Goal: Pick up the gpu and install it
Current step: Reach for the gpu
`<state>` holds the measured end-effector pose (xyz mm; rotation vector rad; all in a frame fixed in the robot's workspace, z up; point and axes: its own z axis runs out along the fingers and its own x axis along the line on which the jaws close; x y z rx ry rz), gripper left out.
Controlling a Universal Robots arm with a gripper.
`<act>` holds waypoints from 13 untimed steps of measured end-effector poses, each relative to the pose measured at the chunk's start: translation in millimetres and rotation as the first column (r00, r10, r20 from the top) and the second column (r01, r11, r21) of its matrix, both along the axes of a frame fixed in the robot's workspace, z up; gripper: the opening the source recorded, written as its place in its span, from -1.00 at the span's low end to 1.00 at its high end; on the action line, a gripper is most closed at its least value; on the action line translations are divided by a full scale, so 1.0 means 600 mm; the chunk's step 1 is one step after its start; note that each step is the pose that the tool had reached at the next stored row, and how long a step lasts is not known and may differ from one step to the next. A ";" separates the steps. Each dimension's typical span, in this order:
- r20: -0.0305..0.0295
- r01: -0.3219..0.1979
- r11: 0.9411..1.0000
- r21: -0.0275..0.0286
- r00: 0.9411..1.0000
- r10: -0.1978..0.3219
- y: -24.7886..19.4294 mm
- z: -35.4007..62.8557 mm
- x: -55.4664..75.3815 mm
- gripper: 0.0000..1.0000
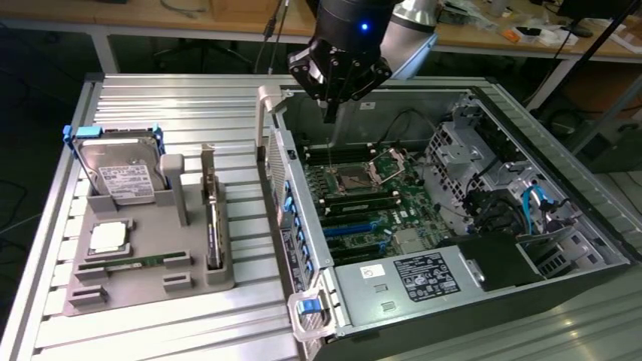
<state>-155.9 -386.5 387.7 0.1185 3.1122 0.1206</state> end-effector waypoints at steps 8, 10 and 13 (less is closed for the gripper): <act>0.000 0.000 1.000 0.000 1.000 0.000 0.0002 0.000 -0.005 -0.79; 0.000 0.000 1.000 0.000 1.000 0.000 0.0003 0.000 -0.006 -0.79; 0.000 0.000 1.000 0.000 1.000 0.000 0.0005 0.000 -0.008 -0.79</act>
